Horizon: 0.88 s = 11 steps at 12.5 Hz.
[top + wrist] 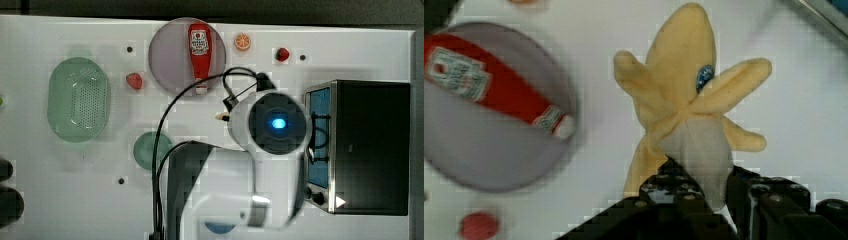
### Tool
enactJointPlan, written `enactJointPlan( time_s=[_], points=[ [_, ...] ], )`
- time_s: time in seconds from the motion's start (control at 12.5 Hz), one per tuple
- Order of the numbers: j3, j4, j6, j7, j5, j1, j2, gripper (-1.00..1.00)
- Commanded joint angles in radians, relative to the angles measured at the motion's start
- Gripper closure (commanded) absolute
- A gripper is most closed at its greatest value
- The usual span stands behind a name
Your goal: Pick banana from table and place on oven.
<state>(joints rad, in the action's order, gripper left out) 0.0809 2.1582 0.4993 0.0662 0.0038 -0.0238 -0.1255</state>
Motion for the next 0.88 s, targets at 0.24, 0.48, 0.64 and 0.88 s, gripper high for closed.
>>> enactJointPlan(
  time_s=[0.24, 0.48, 0.64, 0.88],
  points=[
    [0.152, -0.154, -0.161, -0.213, -0.014, -0.027, -0.008, 0.49],
    [0.273, -0.176, -0.160, -0.342, -0.016, -0.042, 0.026, 0.49],
    [0.353, -0.178, -0.136, -0.389, -0.017, -0.045, 0.067, 0.49],
    [0.445, -0.179, -0.004, -0.496, -0.056, -0.048, 0.150, 0.49]
  ],
)
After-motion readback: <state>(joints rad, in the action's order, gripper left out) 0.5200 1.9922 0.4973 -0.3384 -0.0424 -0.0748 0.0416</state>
